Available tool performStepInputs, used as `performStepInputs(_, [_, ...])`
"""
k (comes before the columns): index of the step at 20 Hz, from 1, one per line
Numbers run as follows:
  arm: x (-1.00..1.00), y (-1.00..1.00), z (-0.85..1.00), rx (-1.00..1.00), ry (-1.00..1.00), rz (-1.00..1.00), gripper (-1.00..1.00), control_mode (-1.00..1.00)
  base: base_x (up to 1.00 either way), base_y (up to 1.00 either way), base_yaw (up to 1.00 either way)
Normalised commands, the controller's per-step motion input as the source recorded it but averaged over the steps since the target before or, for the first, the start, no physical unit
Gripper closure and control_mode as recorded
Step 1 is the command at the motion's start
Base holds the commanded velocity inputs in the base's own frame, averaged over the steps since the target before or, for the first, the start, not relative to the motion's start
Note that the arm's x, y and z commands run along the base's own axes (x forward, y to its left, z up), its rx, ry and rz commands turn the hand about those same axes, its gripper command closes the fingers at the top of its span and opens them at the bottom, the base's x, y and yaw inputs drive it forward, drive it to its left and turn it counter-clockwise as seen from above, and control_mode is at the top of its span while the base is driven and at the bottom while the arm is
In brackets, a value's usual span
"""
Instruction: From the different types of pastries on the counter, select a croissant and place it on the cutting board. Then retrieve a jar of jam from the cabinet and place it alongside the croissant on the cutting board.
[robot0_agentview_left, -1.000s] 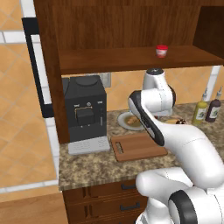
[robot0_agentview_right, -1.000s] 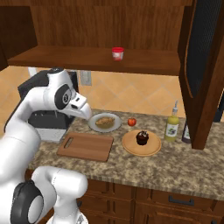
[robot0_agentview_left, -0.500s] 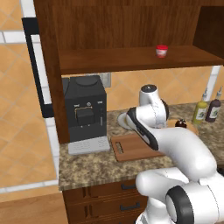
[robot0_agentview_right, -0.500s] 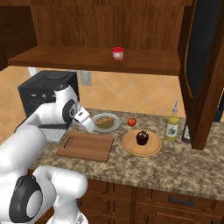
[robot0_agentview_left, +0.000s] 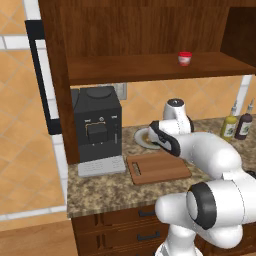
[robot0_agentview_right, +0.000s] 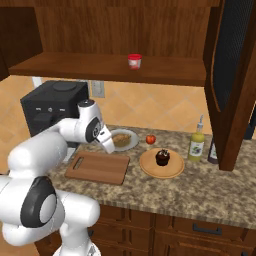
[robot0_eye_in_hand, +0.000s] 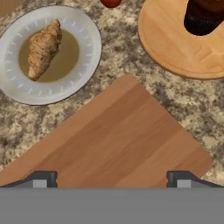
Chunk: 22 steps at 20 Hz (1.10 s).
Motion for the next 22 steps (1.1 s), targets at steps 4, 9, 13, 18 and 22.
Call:
performStepInputs(4, [0.32, 0.0, -0.21, 0.02, 0.0, -0.03, -1.0, -1.0, 0.0, 0.0, 0.0])
performStepInputs(9, [0.27, 0.0, -0.2, 0.03, -0.02, -0.03, -1.0, -1.0, 0.0, 0.0, 0.0])
performStepInputs(13, [0.39, 0.0, 0.0, 0.05, 0.0, -0.03, -1.0, -1.0, 0.0, 0.0, 0.0])
performStepInputs(18, [0.43, -0.05, -0.03, 0.06, 0.0, -0.01, -1.0, -1.0, 0.0, 0.0, 0.0])
performStepInputs(22, [0.37, -0.03, -0.15, 0.08, 0.0, -0.01, -1.0, -1.0, 0.0, 0.0, 0.0])
